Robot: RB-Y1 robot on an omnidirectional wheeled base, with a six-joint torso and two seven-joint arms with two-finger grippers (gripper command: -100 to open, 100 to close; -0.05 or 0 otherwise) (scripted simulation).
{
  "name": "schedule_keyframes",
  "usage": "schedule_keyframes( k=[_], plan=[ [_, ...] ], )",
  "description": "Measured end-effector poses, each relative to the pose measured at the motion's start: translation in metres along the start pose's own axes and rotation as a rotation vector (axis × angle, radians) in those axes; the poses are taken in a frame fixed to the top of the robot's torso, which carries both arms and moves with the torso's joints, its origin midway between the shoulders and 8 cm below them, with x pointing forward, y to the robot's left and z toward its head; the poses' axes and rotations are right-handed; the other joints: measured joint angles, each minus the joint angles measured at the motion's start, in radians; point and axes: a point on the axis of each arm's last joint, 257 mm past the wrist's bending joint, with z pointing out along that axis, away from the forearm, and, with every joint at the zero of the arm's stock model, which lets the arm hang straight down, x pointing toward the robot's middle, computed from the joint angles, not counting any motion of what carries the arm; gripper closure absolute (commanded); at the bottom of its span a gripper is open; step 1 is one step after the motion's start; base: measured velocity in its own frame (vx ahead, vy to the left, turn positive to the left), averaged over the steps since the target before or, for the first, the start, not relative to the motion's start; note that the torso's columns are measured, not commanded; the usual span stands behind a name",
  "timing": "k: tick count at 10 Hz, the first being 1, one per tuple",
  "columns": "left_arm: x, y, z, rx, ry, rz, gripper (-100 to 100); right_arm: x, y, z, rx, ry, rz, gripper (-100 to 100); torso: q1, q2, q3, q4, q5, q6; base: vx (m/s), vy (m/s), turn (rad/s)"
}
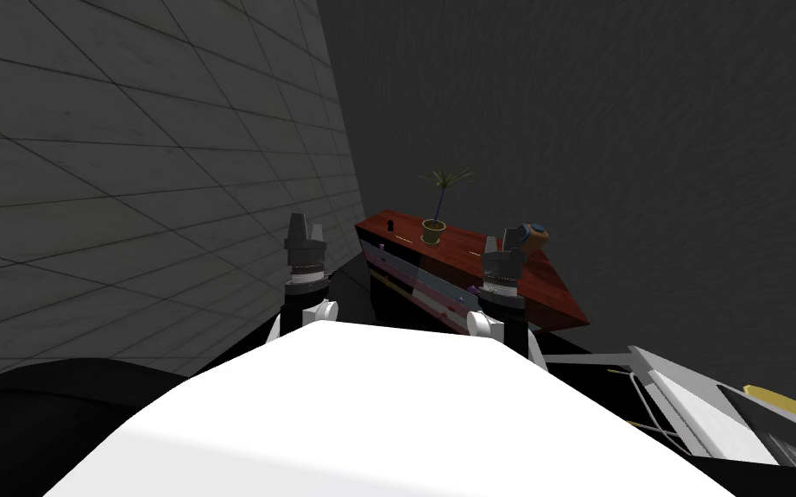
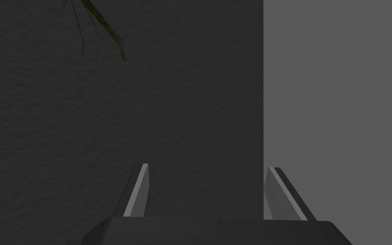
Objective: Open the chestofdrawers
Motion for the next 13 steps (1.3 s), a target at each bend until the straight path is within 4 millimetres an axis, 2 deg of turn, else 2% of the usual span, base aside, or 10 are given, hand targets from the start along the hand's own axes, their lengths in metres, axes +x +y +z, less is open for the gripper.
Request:
schedule_keyframes(
  k=[2, 9, 10, 11, 13],
  plan=[
    [0.000, 0.000, 0.000, 0.000, 0.000, 0.000, 0, 0.000, 0.000, 0.000, 0.000, 0.000, 0.000, 0, 0.000, 0.104, -0.209, 0.105, 0.000, 0.000, 0.000, 0.000, 0.000],
    [0.000, 0.000, 0.000, 0.000, 0.000, 0.000, 0, 0.000, 0.000, 0.000, 0.000, 0.000, 0.000, 0, 0.000, 0.618, -1.234, 0.617, 0.000, 0.000, 0.000, 0.000, 0.000],
    [0.000, 0.000, 0.000, 0.000, 0.000, 0.000, 0, 0.000, 0.000, 0.000, 0.000, 0.000, 0.000, -100, 0.000, 0.691, -1.382, 0.691, 0.000, 0.000, 0.029, 0.042, -0.066],
    [0.000, 0.000, 0.000, 0.000, 0.000, 0.000, 0, 0.004, -0.003, -0.001, 0.001, 0.027, -0.031, -100, 0.002, 0.724, -1.452, 0.724, 0.001, 0.000, 0.060, 0.080, -0.088],
    [0.000, 0.000, 0.000, 0.000, 0.000, 0.000, 0, 0.011, -0.008, -0.002, 0.003, 0.074, -0.110, -100, 0.003, 0.734, -1.477, 0.736, 0.001, 0.000, 0.077, 0.109, -0.089]
  ],
)
